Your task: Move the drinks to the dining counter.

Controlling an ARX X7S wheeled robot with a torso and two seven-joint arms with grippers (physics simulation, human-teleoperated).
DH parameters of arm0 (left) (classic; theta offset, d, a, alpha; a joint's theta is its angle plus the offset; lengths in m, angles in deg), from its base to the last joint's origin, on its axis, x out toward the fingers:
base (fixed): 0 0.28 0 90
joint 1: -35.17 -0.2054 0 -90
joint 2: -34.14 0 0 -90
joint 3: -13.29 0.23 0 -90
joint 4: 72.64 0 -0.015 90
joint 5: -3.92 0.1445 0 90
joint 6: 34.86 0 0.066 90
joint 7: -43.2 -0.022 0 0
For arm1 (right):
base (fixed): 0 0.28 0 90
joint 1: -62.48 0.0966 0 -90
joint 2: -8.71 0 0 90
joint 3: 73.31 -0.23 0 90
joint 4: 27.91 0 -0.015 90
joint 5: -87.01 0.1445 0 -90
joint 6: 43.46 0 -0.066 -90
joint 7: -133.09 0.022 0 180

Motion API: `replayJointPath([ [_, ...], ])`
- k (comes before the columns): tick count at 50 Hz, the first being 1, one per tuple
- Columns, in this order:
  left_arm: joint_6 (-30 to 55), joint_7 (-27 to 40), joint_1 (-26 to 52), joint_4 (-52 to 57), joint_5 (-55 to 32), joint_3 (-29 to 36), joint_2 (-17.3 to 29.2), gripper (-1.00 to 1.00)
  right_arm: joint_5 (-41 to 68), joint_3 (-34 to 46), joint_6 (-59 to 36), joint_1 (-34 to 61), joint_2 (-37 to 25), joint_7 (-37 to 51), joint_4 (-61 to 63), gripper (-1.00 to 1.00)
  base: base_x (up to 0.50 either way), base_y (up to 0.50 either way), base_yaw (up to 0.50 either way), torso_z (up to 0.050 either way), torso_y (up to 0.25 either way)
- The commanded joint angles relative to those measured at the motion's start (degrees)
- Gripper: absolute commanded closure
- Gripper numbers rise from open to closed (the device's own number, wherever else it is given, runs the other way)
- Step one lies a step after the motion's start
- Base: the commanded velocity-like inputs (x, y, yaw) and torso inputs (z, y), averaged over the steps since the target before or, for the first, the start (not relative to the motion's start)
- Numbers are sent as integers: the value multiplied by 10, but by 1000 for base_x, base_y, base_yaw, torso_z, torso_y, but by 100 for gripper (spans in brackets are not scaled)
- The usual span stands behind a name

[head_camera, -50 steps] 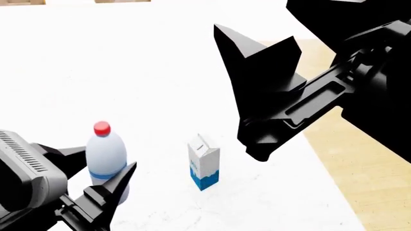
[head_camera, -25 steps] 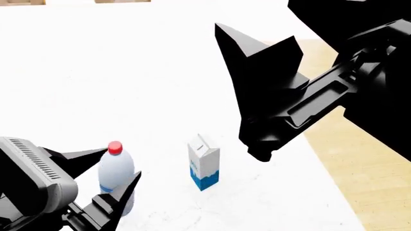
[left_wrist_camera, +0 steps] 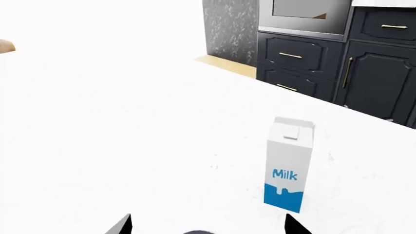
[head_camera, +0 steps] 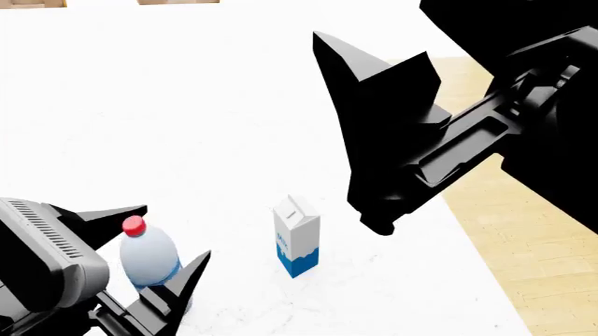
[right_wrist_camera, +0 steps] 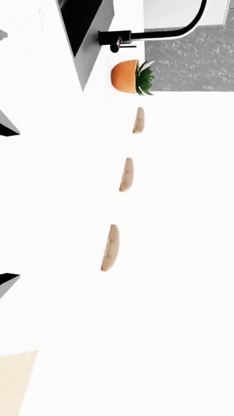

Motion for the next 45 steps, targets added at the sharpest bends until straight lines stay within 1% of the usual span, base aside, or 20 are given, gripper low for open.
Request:
replayJointPath([
  [1,-11,7,6,0,-12,-2,8,-100,-1,2,0,-1,-2,2,0,-100,0,0,0,0,0],
  [4,-24,18,16,4,-31,-3,22,-100,0,5,-6,5,-5,5,-3,-100,0,0,0,0,0],
  [8,-64,38,55,9,-79,-2,55,-100,-3,10,-12,11,-11,14,-9,-100,0,0,0,0,0],
  [10,-89,52,83,11,-108,0,84,-100,-13,17,-25,20,-13,23,-7,-100,0,0,0,0,0],
  [13,-119,66,104,9,-146,-21,112,-100,-23,16,-32,25,-17,27,-4,-100,0,0,0,0,0],
  [15,-131,75,114,6,-157,-35,126,-100,-36,25,-42,33,-24,50,-11,-100,0,0,0,0,0],
  [17,-146,83,125,0,-179,-53,144,-100,-46,19,-31,22,-32,52,-16,-100,0,0,0,0,0],
  [21,-171,91,150,3,-196,-55,172,-100,-70,19,-28,9,-46,69,-11,-100,0,0,0,0,0],
  [29,-192,92,172,6,-209,-49,194,-100,-59,23,-29,22,-43,82,-11,-100,-5,-45,0,0,0],
  [30,-191,92,172,5,-209,-51,195,-100,-62,17,-29,24,-40,71,-7,-100,-59,-496,0,0,0],
  [41,-191,93,177,4,-210,-52,198,-100,-57,14,-16,24,-41,76,-12,-100,-57,-497,0,0,0],
  [45,-186,94,175,2,-210,-56,193,-100,-55,12,-8,15,-45,79,-13,-100,390,-427,0,0,0],
])
